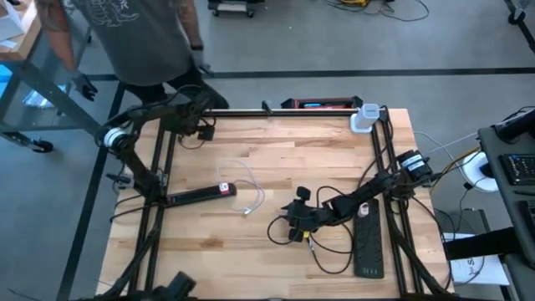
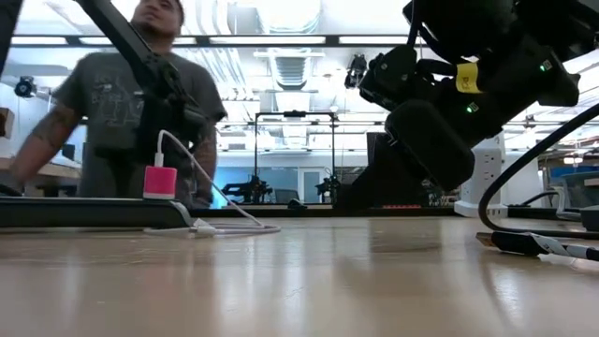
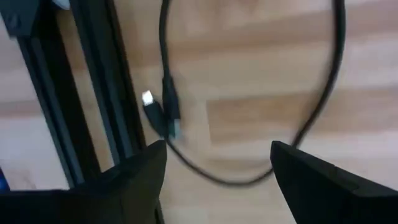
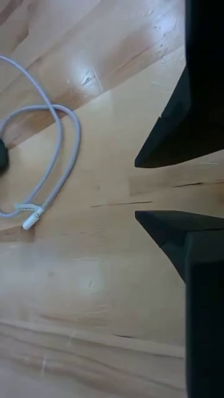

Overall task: Insert USB
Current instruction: Insert the black charger cable into the white outlet extension

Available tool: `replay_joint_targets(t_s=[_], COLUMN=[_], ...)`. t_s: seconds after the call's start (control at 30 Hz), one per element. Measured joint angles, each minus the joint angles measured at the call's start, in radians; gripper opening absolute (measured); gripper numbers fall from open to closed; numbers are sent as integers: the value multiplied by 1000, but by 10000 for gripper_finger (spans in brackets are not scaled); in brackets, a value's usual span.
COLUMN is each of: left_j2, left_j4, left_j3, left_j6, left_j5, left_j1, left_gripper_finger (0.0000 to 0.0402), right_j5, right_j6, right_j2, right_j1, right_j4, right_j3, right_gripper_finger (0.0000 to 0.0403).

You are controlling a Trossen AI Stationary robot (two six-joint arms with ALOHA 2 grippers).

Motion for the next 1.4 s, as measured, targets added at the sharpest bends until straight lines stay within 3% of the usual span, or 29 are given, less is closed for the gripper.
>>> replay_joint_targets(t_s=[0.27, 0.83, 1.2, 1.4], left_j2=[164, 394, 384, 360], left_j4=[-62, -268, -210, -164], left_j3=[88, 210, 197, 188], left_j6=[-81, -168, -65, 65], left_j5=[-87, -233, -286, -344], left_j1=[16, 16, 13, -47], left_gripper_finger=[240, 39, 12, 5], right_j5=[-4, -56, -54, -10], right_j6=[9, 42, 36, 13], right_j2=[0, 0, 0, 1], right_j1=[5, 6, 7, 7], right_j4=[-4, -28, -31, -31], right_j3=[0, 0, -1, -1], right_gripper_finger=[89, 52, 57, 54])
